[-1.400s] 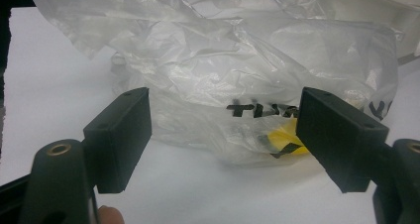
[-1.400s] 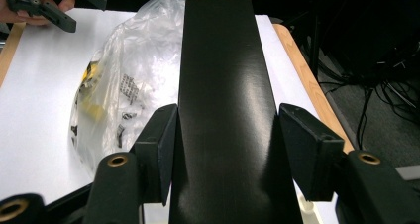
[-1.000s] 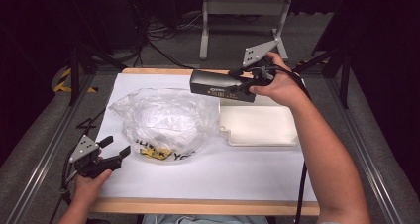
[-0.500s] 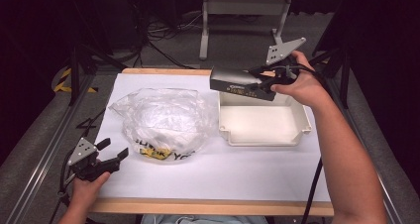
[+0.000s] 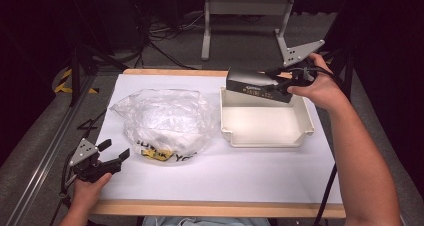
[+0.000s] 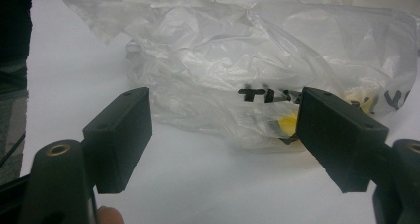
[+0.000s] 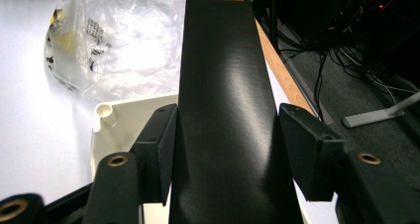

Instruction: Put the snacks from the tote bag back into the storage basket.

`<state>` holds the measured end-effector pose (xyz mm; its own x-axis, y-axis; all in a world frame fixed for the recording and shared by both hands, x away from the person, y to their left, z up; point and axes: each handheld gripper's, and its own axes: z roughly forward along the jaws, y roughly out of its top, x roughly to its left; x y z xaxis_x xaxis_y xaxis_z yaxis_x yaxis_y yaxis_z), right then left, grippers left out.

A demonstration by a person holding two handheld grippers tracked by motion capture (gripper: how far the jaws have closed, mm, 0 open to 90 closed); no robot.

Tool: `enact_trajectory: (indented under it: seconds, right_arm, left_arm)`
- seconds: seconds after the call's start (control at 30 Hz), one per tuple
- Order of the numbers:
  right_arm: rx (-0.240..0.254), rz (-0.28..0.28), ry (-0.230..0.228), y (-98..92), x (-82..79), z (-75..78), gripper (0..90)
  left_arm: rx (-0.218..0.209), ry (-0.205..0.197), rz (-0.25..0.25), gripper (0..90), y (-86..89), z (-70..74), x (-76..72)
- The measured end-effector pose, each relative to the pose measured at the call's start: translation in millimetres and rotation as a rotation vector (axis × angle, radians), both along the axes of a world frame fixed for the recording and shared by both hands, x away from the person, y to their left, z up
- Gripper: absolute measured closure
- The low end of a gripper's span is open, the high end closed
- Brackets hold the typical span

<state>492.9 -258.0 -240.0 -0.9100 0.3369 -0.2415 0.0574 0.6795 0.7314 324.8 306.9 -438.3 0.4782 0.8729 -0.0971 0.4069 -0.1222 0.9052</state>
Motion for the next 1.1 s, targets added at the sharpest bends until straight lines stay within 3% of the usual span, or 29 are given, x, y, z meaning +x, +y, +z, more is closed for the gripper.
enact_trajectory:
  seconds: [0.2, 0.7, 0.83, 1.1]
  right_arm:
    - [-0.007, 0.0, 0.003, -6.0, 2.3, -7.2, 43.2]
    - [-0.049, -0.017, 0.045, -18.6, 11.7, -56.3, 43.2]
    - [-0.038, -0.018, 0.052, -20.2, 11.7, -65.3, 43.2]
    - [-0.068, -0.009, 0.075, -19.9, 14.6, -84.8, 43.3]
  left_arm:
    - [0.004, -0.001, 0.005, 22.4, 0.1, 0.2, -2.2]
    - [0.021, 0.009, 0.016, 22.2, -0.8, -0.4, -4.8]
    - [0.026, 0.008, 0.011, 22.2, -2.1, -0.1, -4.0]
    - [0.032, 0.008, 0.005, 22.1, -4.5, -0.4, -1.8]
